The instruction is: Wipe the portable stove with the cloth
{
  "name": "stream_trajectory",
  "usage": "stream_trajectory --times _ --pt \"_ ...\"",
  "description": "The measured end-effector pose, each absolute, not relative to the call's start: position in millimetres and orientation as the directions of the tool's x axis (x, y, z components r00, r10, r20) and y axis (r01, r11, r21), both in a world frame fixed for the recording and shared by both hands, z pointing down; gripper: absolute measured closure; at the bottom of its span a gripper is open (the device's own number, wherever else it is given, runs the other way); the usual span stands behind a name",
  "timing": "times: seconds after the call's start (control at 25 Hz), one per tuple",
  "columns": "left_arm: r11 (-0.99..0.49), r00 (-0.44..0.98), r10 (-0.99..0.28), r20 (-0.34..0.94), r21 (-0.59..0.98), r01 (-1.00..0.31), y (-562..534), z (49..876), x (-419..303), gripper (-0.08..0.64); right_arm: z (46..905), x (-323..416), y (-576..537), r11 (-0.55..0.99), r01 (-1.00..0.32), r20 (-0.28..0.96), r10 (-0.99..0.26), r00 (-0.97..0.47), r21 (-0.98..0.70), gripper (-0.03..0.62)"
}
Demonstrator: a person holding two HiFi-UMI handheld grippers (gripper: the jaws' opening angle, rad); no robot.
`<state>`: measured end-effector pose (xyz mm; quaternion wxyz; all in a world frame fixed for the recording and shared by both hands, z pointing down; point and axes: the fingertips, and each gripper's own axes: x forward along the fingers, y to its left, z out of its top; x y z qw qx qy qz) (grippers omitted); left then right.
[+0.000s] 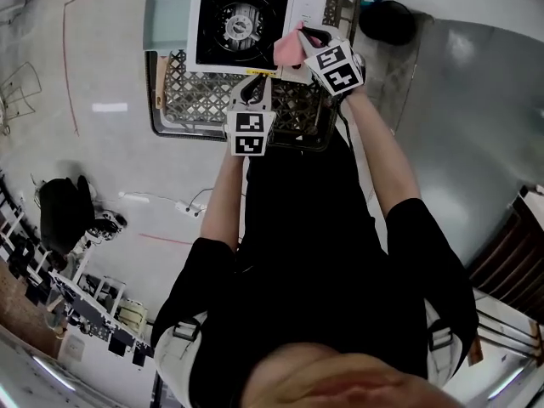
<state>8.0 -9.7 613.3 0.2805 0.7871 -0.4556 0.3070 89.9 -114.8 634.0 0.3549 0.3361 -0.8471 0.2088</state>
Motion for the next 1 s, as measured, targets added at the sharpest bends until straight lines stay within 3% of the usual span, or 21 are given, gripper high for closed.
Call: stream_trajectory --times 0.2,0.36,0.68,0.88,1.0 --pt "-0.455 0.432 -0.526 0.733 0.186 -0.871 -15 616 -2 0.56 632 87 -130 0.668 -0.739 0.752 -0.439 -0.491 -0.092 0.569" --pt "-0.458 0.455 -0.514 0.728 0.215 -0.862 -17 615 -10 0.56 621 94 -131 0.628 -0.774 0.765 -0.458 -0.454 -0.084 0.475" --pt "-0.481 0.504 -0.499 0.705 0.259 -0.838 -30 612 -16 0.56 588 98 -89 0.545 -0.83 0.776 -0.472 -0.418 -0.115 0.454" --pt "-0.514 0.536 -0.473 0.699 0.276 -0.812 -30 618 -12 0.56 605 81 -82 0.467 -0.873 0.789 -0.479 -0.384 -0.141 0.37" --pt "-0.507 0.541 -0.472 0.697 0.287 -0.813 -31 622 -14 0.56 618 81 -89 0.409 -0.906 0.808 -0.493 -0.321 -0.111 0.368"
